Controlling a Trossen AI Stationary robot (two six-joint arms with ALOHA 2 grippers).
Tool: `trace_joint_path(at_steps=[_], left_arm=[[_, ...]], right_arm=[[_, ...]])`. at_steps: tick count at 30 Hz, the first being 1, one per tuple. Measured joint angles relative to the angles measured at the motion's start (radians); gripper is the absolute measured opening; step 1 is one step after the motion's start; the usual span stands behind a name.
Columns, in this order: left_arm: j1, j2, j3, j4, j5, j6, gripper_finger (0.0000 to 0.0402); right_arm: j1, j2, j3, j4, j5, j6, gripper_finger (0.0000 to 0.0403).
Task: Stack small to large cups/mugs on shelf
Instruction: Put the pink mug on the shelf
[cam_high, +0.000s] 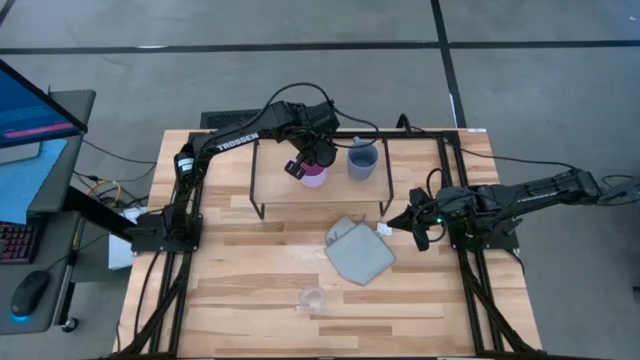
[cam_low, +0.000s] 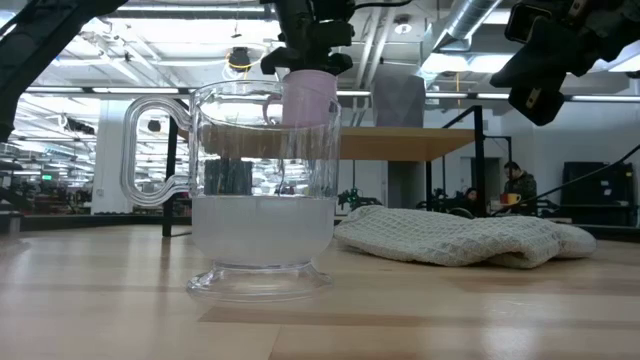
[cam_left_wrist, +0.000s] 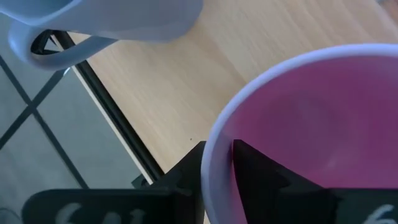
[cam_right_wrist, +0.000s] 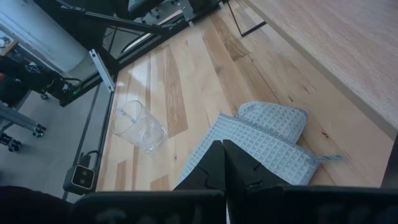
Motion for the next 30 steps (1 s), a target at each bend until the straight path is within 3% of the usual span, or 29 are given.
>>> trace_joint_path(at_steps=[12,25,30], left_arm=[[-0.007,0.000,0.000,0.000,-0.045,-0.057,0.0066],[-0.017,-0.001,0.002,-0.005,-0.043,-0.020,0.0067],[-0.018,-0.005,0.033,-0.039,-0.041,0.003,0.0085]], right_arm=[[0.000,0.000,0.000,0.000,0.000,0.001,0.0010],[0.000,0.000,0.000,0.000,0.000,0.002,0.0010],[0.000,0.000,0.000,0.000,0.000,0.002,0.0010]])
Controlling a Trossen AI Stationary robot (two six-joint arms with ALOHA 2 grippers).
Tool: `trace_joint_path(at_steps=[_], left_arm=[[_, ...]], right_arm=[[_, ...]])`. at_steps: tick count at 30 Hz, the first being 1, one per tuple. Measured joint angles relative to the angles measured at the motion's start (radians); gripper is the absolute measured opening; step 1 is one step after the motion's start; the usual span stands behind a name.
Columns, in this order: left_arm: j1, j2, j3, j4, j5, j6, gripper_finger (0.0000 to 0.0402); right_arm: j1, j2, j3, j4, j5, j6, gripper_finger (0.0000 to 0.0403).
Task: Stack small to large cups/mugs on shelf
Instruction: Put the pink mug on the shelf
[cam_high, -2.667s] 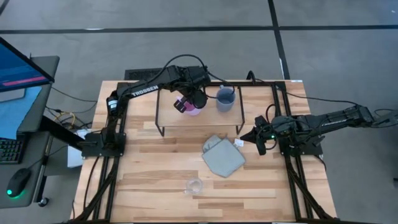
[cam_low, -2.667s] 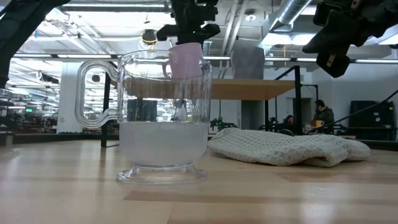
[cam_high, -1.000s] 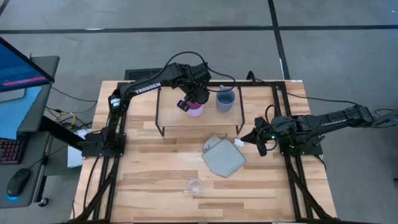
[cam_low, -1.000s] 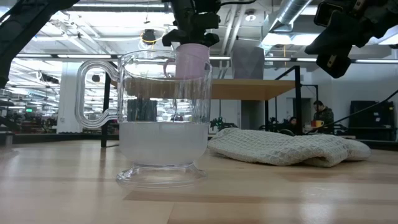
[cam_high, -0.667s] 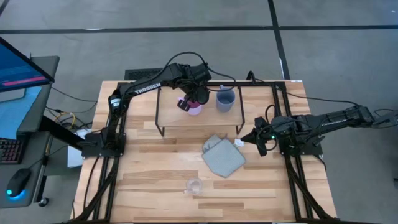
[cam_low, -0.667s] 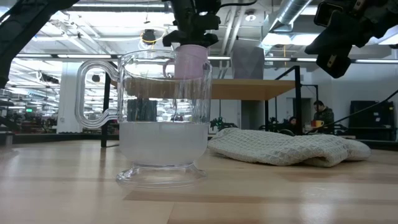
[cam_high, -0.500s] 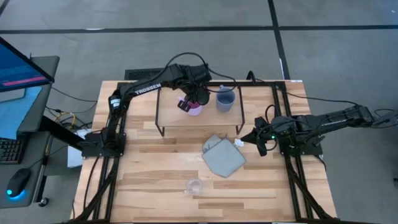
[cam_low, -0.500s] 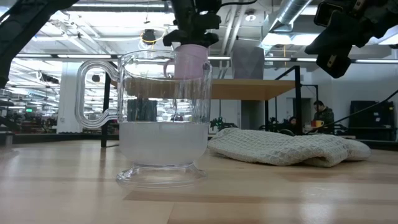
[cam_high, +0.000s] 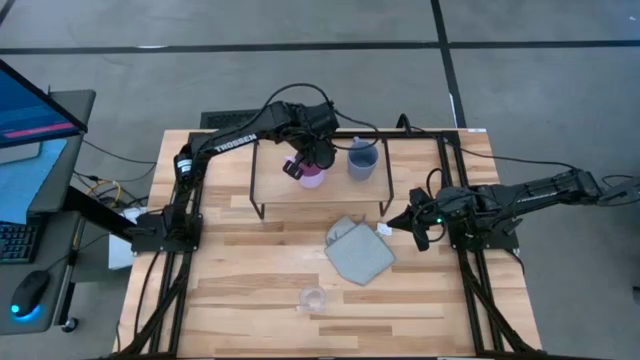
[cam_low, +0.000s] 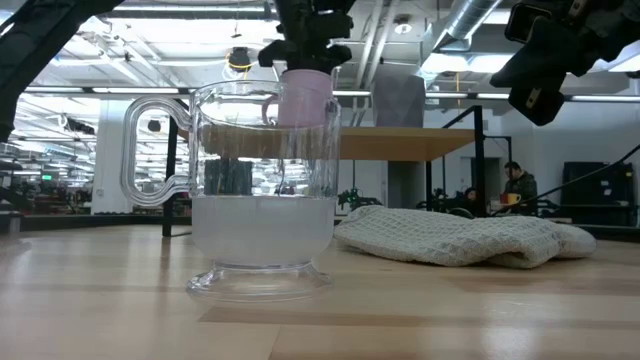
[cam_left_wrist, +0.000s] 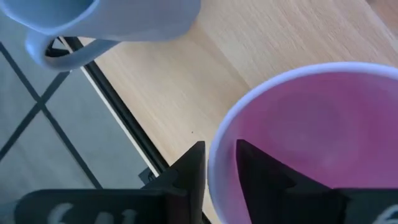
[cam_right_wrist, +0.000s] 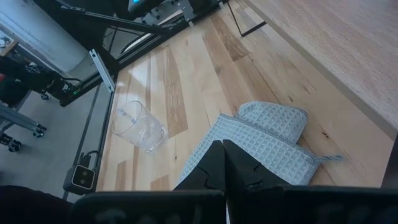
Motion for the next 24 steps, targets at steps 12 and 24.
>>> trace_joint_path(at_steps=[12,24], left_arm=[[0.000,0.000,0.041,-0.027,-0.004,-0.023,0.0135],[0.000,0.002,0.076,-0.110,-0.048,-0.053,0.0138]], right_arm=[[0.000,0.000,0.000,0.001,0.000,0.000,0.0010],[0.000,0.000,0.000,0.000,0.000,0.000,0.0010]])
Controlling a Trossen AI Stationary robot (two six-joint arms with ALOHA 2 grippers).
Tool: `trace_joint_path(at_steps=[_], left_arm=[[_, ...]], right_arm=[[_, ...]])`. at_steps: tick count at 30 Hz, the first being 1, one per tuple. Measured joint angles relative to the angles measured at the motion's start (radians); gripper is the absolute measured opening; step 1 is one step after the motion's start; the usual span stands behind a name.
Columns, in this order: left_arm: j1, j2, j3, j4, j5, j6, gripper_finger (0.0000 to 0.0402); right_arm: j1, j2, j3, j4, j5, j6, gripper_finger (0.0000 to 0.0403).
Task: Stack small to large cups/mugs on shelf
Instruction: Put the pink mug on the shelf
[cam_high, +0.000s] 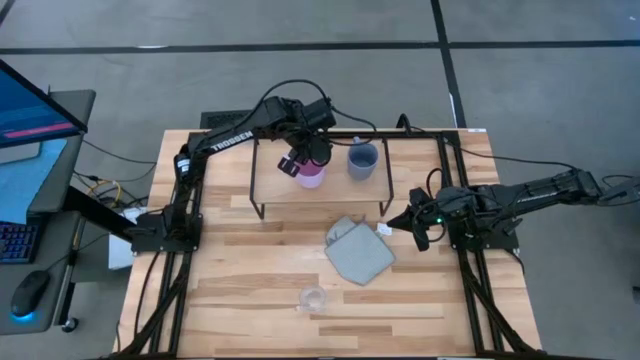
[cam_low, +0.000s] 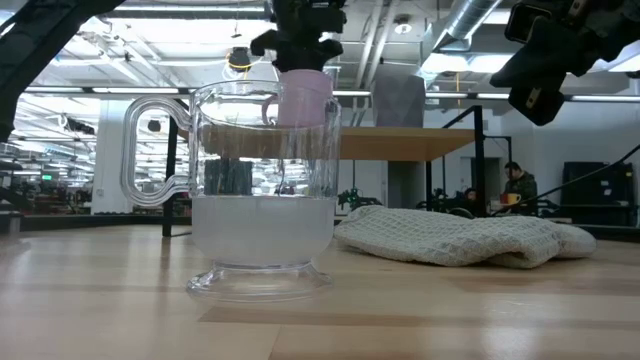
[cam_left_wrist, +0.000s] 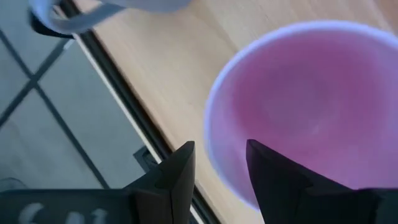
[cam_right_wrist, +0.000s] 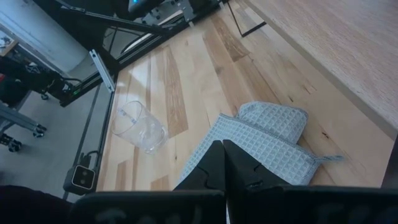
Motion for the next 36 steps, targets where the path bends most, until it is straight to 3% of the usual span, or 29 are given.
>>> trace_joint_path(at_steps=[9,16,22,36], left_arm=[[-0.003,-0.013,0.079,0.018,0.036,0.004,0.0138],[0.002,-0.062,0.084,0.050,-0.028,-0.059,0.0138],[0.006,-0.129,0.083,0.050,-0.024,-0.232,0.0138],[-0.022,-0.190,0.082,-0.049,0.113,-0.604,0.0138]], right_arm=[[0.000,0.000,0.000,0.000,0.000,-0.001,0.0010],[0.000,0.000,0.000,0.000,0.000,-0.001,0.0010],[0.000,0.000,0.000,0.000,0.000,-0.002,0.0010],[0.000,0.000,0.000,0.001,0.000,-0.018,0.0010]])
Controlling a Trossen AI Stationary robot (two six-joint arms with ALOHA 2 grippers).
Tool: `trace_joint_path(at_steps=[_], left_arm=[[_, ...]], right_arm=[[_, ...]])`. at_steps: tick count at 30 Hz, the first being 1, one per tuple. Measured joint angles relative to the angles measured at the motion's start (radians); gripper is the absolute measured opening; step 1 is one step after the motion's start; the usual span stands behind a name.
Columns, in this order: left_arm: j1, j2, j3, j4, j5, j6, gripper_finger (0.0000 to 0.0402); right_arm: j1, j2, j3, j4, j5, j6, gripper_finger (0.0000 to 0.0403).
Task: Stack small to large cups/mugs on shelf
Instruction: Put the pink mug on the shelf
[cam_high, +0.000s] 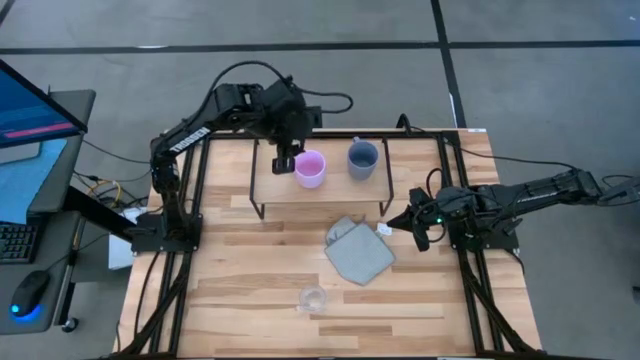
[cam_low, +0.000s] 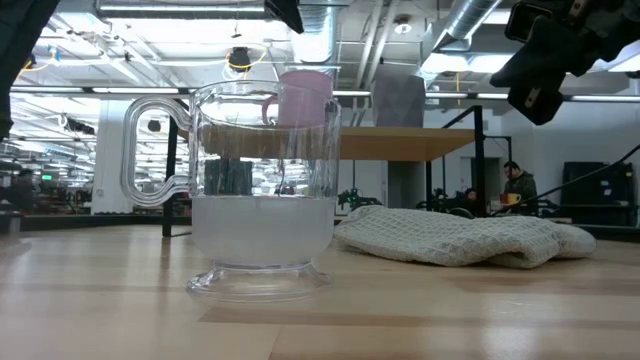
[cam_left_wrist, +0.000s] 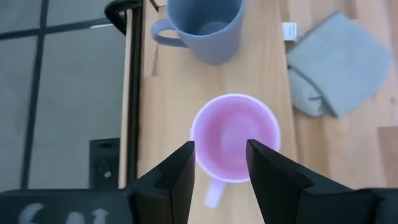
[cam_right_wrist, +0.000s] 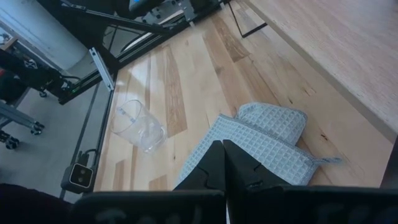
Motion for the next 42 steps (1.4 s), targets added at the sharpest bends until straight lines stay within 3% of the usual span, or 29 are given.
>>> trace_joint_path(at_steps=[12,20,23,26,36,42], left_arm=[[-0.011,-0.051,0.000,-0.031,0.180,-0.069,0.0138],[0.027,-0.194,-0.004,0.018,0.160,-0.099,0.0138],[0.051,-0.266,-0.058,0.027,0.130,-0.118,0.0138],[0.071,-0.357,-0.196,0.115,0.124,-0.143,0.0138],[0.119,-0.732,-0.885,0.671,0.109,-0.249,0.0138],[0.106,-0.841,-1.189,0.874,0.091,-0.414,0.0138]], right_arm=[[0.000,0.000,0.000,0.000,0.000,-0.009,0.0010],[0.000,0.000,0.000,0.001,0.000,-0.011,0.0010],[0.000,0.000,0.000,0.001,0.000,-0.011,0.0010],[0.000,0.000,0.000,0.001,0.001,-0.011,0.0010],[-0.003,0.000,0.000,0.048,0.004,-0.054,0.0010],[-0.007,0.000,0.000,0.057,0.011,-0.060,0.0010]])
